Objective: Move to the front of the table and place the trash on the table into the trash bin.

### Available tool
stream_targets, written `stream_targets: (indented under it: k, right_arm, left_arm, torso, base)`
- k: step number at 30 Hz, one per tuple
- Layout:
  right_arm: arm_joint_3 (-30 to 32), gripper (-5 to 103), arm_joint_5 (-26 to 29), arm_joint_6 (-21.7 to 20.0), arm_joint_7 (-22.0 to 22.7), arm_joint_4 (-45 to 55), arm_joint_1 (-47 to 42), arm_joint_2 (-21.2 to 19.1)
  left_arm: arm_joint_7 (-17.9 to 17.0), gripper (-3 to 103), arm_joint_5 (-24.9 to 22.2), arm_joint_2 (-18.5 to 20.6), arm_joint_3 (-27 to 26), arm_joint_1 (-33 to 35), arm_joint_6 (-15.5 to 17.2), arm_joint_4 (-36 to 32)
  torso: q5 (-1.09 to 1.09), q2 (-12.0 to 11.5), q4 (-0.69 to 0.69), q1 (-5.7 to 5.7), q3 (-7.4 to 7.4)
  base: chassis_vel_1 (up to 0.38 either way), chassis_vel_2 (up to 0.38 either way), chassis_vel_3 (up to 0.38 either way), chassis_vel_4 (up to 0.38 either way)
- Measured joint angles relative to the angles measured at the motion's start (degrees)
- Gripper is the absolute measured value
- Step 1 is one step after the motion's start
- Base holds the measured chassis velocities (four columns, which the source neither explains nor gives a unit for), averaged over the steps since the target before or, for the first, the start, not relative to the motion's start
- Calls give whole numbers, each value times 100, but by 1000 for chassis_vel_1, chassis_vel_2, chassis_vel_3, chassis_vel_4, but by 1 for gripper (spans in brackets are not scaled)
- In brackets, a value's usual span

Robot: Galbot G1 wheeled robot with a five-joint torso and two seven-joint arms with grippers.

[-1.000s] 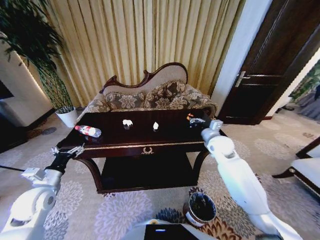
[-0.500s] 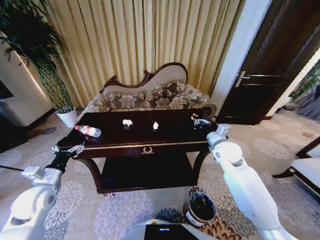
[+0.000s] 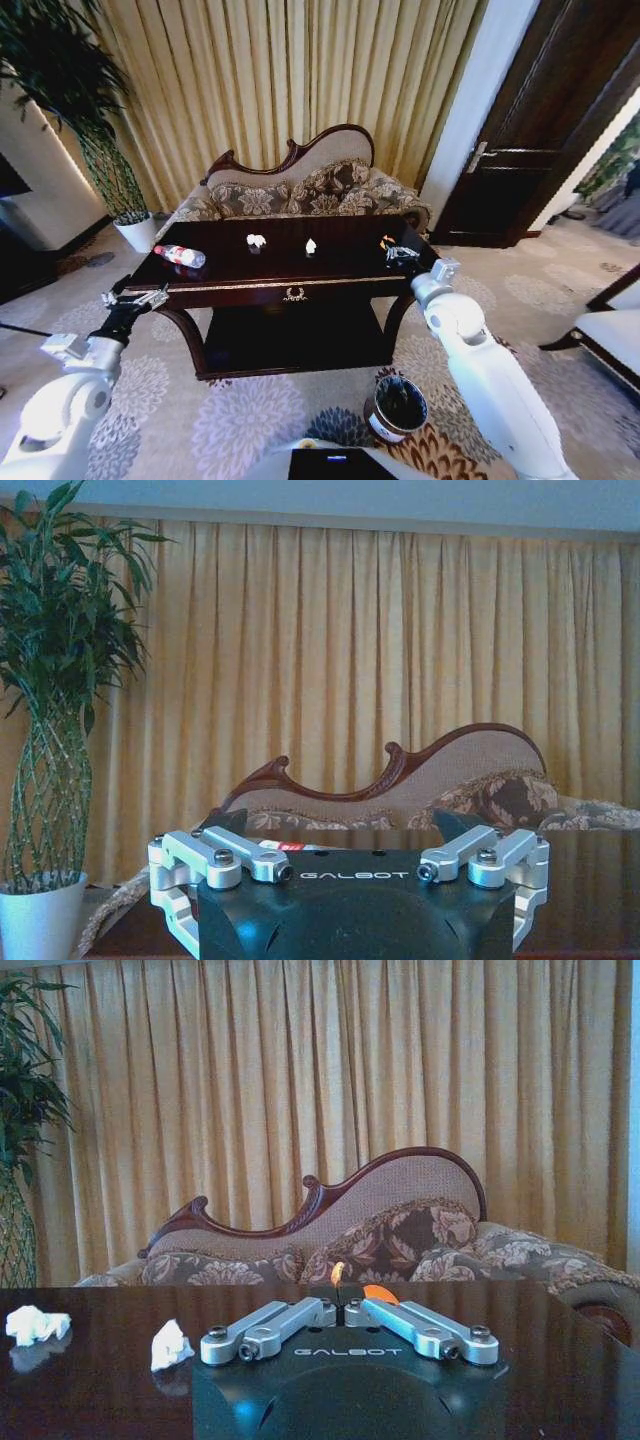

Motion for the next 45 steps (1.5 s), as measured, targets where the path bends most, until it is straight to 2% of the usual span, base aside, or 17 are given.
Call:
stream_targets:
  k: [33,41,43,45]
  right_arm:
    - [67,0,-338,36,0,-8,-404,156]
    - [200,0,-700,119,-1,-359,-773,344]
    - [312,0,-1006,121,-1,-719,-972,479]
    - [332,0,-1090,119,-1,-836,-1014,507]
  left_arm:
    - [6,100,8,-22,32,17,-8,36]
    - [11,100,4,-25,55,12,-34,80]
    - [17,100,2,-28,64,15,-94,121]
    - [18,100,2,-28,64,18,-109,132]
  torso:
    - [0,0,0,0,0]
    - [-1,2,0,-2,-1]
    - [0,0,-1,0,1]
    - [0,0,-1,1,1]
  base:
    - [112,-114,-113,108]
    - [43,-50,-50,49]
    - [0,0,0,0]
    - [0,0,0,0]
